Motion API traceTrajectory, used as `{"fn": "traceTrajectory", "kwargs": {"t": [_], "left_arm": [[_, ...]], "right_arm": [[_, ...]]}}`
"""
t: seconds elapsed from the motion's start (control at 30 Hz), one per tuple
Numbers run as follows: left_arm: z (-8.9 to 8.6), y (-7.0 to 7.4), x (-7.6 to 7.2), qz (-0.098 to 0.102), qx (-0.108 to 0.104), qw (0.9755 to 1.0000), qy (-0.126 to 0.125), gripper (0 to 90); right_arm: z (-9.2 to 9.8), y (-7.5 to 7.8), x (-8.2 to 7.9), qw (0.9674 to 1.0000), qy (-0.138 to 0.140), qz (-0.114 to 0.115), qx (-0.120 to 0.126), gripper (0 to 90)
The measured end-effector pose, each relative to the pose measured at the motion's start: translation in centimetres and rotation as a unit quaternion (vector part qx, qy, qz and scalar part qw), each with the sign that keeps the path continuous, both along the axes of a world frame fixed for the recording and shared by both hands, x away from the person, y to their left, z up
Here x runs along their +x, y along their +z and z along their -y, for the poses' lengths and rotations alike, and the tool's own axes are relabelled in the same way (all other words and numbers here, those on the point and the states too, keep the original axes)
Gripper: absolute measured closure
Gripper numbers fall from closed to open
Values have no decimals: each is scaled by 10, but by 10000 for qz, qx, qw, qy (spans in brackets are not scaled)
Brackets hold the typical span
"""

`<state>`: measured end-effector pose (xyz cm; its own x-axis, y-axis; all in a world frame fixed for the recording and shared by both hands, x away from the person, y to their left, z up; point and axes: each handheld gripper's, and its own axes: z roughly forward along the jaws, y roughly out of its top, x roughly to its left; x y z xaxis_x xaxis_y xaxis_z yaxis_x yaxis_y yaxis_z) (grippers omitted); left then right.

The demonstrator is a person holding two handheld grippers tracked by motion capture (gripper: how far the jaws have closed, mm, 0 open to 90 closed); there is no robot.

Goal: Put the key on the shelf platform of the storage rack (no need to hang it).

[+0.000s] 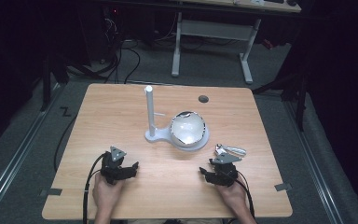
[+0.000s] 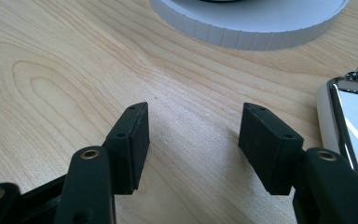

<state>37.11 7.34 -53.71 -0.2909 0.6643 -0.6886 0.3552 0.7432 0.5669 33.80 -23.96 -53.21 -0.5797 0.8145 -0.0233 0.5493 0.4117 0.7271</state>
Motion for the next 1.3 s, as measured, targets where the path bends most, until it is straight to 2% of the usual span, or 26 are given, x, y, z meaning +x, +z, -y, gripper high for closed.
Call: {"fn": "traceTrajectory", "kwargs": {"t": [1.0, 1.3], "left_arm": [[0, 0, 0, -6, 5, 10000, -12, 187], [-1, 0, 0, 4, 14, 10000, -50, 188]], "right_arm": [[0, 0, 0, 10000, -16, 5, -1, 422], [-2, 0, -2, 9999, -137, -13, 2, 428]]}}
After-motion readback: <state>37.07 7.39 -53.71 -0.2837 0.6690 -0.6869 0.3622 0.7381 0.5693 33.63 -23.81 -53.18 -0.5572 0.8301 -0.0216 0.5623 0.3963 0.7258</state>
